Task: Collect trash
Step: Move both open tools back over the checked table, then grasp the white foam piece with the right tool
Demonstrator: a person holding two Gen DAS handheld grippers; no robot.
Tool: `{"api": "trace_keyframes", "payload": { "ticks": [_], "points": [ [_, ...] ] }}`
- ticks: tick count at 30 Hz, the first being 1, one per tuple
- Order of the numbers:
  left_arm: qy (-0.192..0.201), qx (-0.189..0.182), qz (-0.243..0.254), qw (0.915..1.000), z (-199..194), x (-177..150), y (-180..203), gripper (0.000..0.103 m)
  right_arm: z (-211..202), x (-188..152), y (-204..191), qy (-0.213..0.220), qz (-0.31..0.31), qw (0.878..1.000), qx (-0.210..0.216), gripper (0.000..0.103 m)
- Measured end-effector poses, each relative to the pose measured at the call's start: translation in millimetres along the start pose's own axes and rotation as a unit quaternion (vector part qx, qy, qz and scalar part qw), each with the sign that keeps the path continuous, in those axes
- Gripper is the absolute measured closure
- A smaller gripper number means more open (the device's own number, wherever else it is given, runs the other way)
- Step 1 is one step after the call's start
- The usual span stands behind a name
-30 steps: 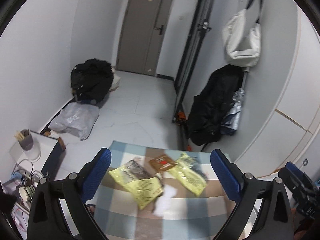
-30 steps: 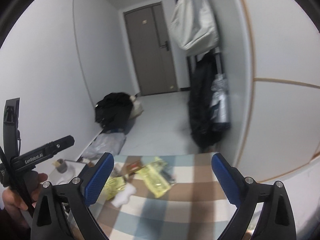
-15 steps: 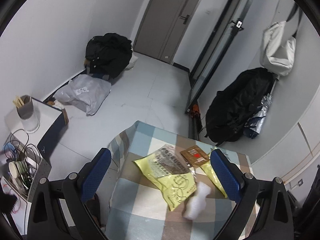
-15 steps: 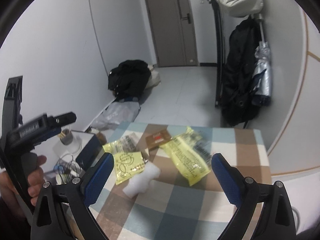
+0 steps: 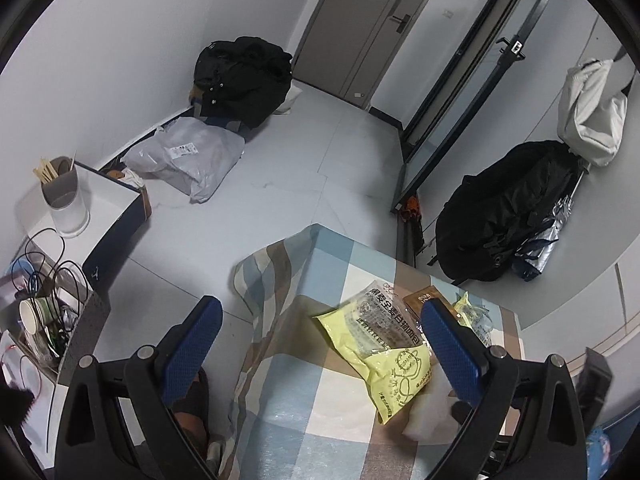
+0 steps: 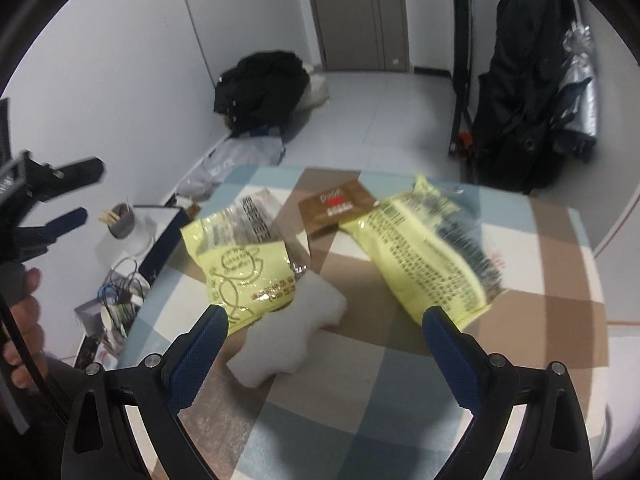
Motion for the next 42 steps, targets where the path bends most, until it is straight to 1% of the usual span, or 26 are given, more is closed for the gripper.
{"api": "trace_keyframes", "payload": {
  "ticks": [5,6,8,10,12,16,19,21,23,24,25,28,34,36,40,42],
  "points": [
    [-0.008,0.0,-0.006,0.9999,4,2,-4,0.005,17,7,-3,-0.023,-0.006,1.0,0.0,0.006],
    [-0.011,-0.003,-0.009,0.9999,5,2,-5,0.005,20,8,-4,-0.03,-0.007,1.0,0.003,0.009],
    [-0.015,-0.006,-0.013,0.9998,6,3,-6,0.005,27,8,-5,-0.042,-0.006,0.999,0.007,0.014],
    [-0.018,-0.007,-0.015,0.9997,7,3,-8,0.005,34,7,-6,-0.054,-0.003,0.998,0.01,0.023],
    [-0.018,-0.008,-0.016,0.9997,7,3,-8,0.005,39,5,-8,-0.065,0.001,0.998,0.016,0.027],
    [-0.02,-0.01,-0.016,0.9996,8,2,-8,0.005,39,2,-10,-0.065,0.006,0.997,0.031,0.04],
    [-0.025,-0.014,-0.019,0.9994,9,2,-7,0.005,36,1,-12,-0.068,0.003,0.997,0.037,0.048],
    [-0.025,-0.015,-0.02,0.9994,9,2,-7,0.005,36,1,-12,-0.071,0.002,0.997,0.039,0.051],
    [-0.027,-0.016,-0.022,0.9993,9,2,-8,0.005,34,1,-11,-0.075,0.004,0.996,0.042,0.057],
    [-0.028,-0.016,-0.023,0.9992,9,1,-9,0.005,33,1,-11,-0.077,0.006,0.996,0.041,0.07],
    [-0.029,-0.017,-0.024,0.9992,9,1,-9,0.005,32,1,-11,-0.082,0.008,0.995,0.047,0.071],
    [-0.028,-0.016,-0.022,0.9992,9,0,-8,0.005,27,-2,-11,-0.088,0.011,0.995,0.037,0.072],
    [-0.026,-0.013,-0.017,0.9994,8,0,-5,0.005,21,-14,-13,-0.108,0.003,0.993,0.04,0.072],
    [-0.025,-0.013,-0.017,0.9994,8,-1,-5,0.005,13,-21,-13,-0.113,-0.006,0.993,0.038,0.072],
    [-0.025,-0.016,-0.017,0.9994,7,-1,-5,0.005,0,-43,-11,-0.14,-0.032,0.989,0.045,0.072],
    [-0.025,-0.015,-0.014,0.9995,7,-1,-3,0.005,-4,-54,-8,-0.15,-0.04,0.987,0.045,0.07]
  ]
}}
Point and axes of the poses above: each gripper's, at about its wrist camera, not at the fingertips, and z roughly the way its jaws point, y to its right, x to its top, the point moved 5 cm from there along z, roughly the way its jaws point, and after that the axes turned 15 degrees about -y, right-handed, at the moved point
